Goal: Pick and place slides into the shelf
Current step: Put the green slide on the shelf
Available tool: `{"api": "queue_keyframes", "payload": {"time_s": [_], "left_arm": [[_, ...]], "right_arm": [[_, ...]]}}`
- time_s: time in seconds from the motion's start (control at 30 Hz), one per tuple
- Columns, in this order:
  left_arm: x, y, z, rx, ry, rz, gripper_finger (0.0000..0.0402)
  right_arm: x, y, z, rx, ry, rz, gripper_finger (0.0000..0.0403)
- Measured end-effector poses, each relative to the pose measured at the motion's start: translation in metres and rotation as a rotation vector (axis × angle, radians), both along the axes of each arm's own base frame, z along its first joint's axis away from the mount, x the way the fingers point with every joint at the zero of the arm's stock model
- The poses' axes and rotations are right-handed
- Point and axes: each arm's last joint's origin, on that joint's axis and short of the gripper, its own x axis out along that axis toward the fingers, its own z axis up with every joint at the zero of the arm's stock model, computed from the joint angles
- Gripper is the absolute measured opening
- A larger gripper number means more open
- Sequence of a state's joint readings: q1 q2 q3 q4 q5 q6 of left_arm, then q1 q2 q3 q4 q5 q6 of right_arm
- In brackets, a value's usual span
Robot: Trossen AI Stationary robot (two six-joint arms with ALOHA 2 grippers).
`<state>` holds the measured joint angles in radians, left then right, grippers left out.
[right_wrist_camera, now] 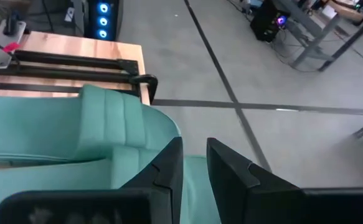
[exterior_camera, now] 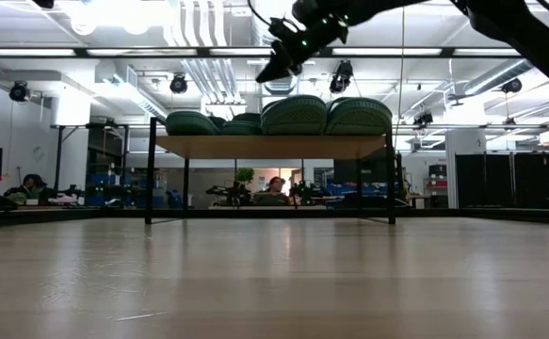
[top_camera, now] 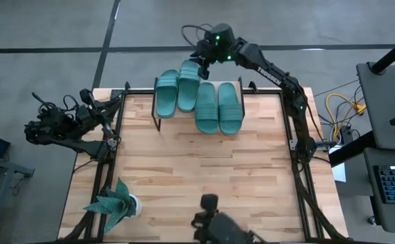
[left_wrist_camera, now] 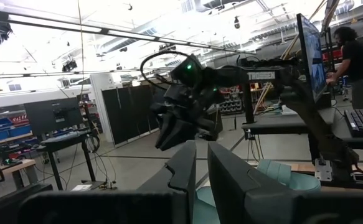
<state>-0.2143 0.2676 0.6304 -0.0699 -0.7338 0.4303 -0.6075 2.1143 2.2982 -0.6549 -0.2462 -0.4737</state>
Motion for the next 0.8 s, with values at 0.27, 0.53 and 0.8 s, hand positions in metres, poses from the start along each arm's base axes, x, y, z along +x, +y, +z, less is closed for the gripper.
{"api": "queue_keyframes", "payload": {"time_s": [0.27,0.53,0.8], "left_arm": [[0.001,0.0,0.0,0.001,0.004,0.0,0.0027],[0.004,-0.001,-0.001,0.004,0.018,0.0,0.0027],[0.005,-0.001,-0.001,0.005,0.021,-0.001,0.0027]], "right_arm": [[-0.015,-0.033,-0.016,0.057,-0.019,0.014,0.0063],[0.001,-0.043,-0.051,0.099,0.04,0.03,0.0063],[-0.001,-0.051,-0.057,0.074,0.061,-0.02,0.0063]]}}
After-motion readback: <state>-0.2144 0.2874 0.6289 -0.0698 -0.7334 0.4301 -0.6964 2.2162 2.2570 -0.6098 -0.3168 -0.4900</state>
